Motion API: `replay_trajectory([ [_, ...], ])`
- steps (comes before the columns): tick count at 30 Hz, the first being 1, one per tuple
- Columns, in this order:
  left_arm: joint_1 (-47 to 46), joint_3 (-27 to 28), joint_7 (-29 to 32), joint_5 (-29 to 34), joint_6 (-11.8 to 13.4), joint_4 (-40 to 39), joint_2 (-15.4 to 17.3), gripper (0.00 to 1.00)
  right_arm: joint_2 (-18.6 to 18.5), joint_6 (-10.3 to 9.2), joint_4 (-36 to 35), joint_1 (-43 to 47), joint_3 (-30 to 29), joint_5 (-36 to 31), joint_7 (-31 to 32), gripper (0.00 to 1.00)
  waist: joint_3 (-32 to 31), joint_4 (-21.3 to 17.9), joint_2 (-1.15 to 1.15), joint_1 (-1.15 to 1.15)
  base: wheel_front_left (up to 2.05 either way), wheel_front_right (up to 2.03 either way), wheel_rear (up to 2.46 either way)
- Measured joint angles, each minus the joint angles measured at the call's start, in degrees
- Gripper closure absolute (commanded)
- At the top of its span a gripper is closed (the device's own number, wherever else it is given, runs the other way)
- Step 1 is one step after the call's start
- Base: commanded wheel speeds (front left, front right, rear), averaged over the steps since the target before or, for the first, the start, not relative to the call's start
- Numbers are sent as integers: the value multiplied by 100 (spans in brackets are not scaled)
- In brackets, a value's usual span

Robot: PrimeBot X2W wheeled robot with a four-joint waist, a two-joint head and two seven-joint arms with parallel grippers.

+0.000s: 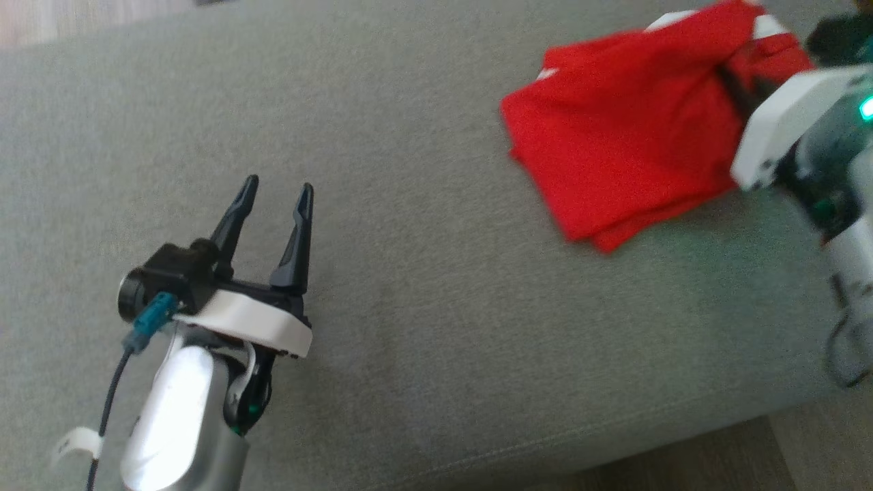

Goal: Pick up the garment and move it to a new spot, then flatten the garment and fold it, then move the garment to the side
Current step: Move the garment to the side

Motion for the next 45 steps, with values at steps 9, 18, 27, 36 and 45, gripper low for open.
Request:
replay_trajectory([
  [9,-245,-16,51,0,-22,-73,85,0,-1299,0,89,-676,409,-210,676,100,690,382,0,1,0,0,0],
  [18,-337,-15,76,-1,10,-156,187,0,-2098,0,79,-1155,522,-1026,779,100,1135,570,0,0,0,0,0],
  [27,-471,-40,73,-25,16,-60,183,0,-1827,0,394,-1163,338,-1429,604,0,1109,624,0,0,0,0,0],
  [36,-414,10,-9,-158,111,69,167,0,-1629,0,116,-1132,214,-1584,265,0,582,609,0,-1,0,0,0],
  [45,68,227,-18,-264,220,119,136,0,-1058,0,-1069,-376,-433,-1399,-476,0,-213,613,0,-1,0,0,0],
])
